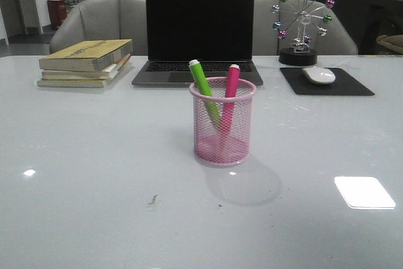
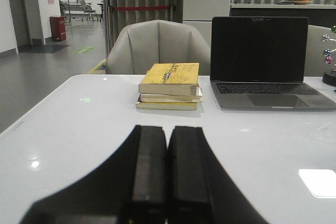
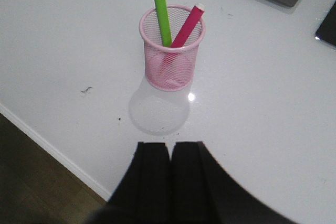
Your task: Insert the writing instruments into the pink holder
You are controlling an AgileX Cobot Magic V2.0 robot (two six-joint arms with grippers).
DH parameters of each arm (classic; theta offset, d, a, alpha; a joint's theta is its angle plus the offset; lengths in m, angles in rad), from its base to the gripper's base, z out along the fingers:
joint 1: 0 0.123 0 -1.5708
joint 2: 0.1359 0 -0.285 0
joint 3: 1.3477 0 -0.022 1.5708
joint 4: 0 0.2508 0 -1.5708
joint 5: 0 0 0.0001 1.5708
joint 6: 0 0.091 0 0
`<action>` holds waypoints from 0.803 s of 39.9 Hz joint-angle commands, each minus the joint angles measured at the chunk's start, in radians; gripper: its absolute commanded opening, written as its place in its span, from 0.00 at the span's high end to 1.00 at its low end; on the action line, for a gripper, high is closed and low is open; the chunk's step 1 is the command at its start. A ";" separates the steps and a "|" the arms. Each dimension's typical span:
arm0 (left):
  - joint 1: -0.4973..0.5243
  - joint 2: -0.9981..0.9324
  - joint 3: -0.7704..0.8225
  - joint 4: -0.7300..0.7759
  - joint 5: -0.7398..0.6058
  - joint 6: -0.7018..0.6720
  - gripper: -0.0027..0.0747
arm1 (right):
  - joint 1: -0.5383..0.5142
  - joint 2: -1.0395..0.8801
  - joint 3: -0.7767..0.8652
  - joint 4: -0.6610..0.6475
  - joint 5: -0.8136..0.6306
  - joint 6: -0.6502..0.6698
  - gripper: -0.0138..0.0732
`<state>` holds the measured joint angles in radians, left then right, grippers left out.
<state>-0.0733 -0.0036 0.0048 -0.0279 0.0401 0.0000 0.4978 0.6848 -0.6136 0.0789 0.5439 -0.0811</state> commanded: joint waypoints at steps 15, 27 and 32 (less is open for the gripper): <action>-0.001 -0.022 0.004 -0.009 -0.092 0.000 0.85 | -0.300 -0.359 0.295 -0.019 -0.286 -0.005 0.81; -0.001 -0.022 0.004 -0.009 -0.092 0.000 0.85 | -0.452 -0.698 0.606 0.002 -0.454 -0.005 0.81; -0.001 -0.020 0.004 -0.009 -0.092 0.000 0.85 | -0.466 -0.714 0.637 0.003 -0.464 -0.005 0.81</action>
<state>-0.0733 -0.0036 0.0048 -0.0279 0.0401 0.0000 0.0389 -0.0090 0.0289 0.0763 0.1915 -0.0811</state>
